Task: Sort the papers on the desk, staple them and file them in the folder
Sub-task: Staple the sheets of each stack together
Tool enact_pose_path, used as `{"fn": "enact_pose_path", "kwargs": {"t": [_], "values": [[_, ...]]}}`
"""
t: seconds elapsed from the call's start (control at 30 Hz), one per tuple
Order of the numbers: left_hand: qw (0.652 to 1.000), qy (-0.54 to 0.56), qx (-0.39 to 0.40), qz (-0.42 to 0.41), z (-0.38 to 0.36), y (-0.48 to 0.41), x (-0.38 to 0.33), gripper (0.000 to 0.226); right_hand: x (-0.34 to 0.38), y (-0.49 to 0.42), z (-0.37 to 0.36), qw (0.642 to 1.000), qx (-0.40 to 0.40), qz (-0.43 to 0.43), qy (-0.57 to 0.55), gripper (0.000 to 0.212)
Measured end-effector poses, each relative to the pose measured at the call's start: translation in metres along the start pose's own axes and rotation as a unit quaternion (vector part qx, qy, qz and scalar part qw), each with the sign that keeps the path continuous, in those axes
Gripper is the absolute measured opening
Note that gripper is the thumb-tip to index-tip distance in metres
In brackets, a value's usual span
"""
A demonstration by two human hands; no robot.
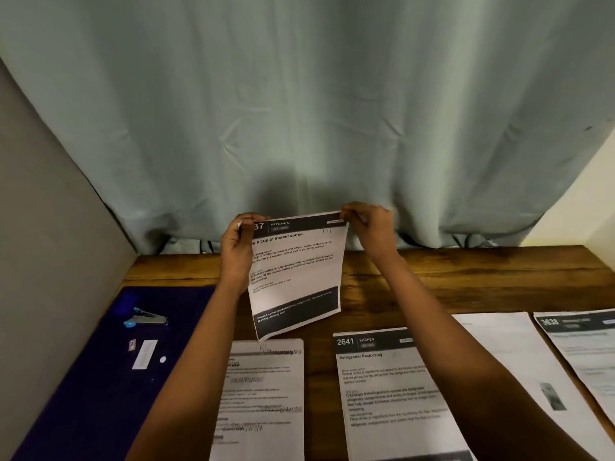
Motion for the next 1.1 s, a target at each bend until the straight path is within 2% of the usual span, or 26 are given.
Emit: {"fn": "enact_pose_path", "kwargs": {"t": [0.13, 0.27, 0.43, 0.53, 0.63, 0.77, 0.9, 1.1], "values": [[1.000, 0.004, -0.009, 0.011, -0.002, 0.000, 0.000, 0.020, -0.008, 0.000, -0.002, 0.987, 0.008, -0.076, -0.144, 0.012], [0.999, 0.006, -0.035, 0.025, -0.003, -0.002, -0.004, 0.018, -0.006, 0.005, -0.007, 0.950, 0.035, -0.130, -0.281, 0.012], [0.992, 0.017, -0.105, 0.063, 0.003, -0.019, -0.013, 0.014, -0.018, 0.031, -0.022, 0.941, 0.135, -0.168, -0.262, 0.015], [0.987, 0.027, -0.129, 0.094, 0.006, -0.028, -0.015, 0.016, -0.038, 0.057, -0.033, 0.927, 0.154, -0.217, -0.263, 0.022], [0.982, 0.041, -0.143, 0.118, 0.011, -0.031, -0.016, 0.019, -0.051, 0.083, -0.041, 0.911, 0.171, -0.269, -0.264, 0.019], [0.986, 0.018, -0.121, 0.111, 0.014, -0.028, -0.015, 0.017, -0.055, 0.092, -0.048, 0.908, 0.110, -0.320, -0.249, 0.014], [0.986, -0.080, -0.071, 0.129, 0.015, -0.017, 0.004, 0.036, -0.063, 0.090, -0.056, 0.896, 0.080, -0.367, -0.236, 0.014], [0.972, -0.130, 0.008, 0.196, 0.008, 0.045, 0.061, 0.027, -0.064, 0.096, -0.058, 0.867, 0.011, -0.432, -0.249, 0.019]]}}
Point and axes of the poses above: each hand's wrist, its own y-axis away from the middle knuckle, its own z-axis out of the back of the hand, x = y × z, the point moved 4 cm from there along -y, towards the middle knuckle, and after that the axes turned 1 degree about -y, right-handed, at the moved point
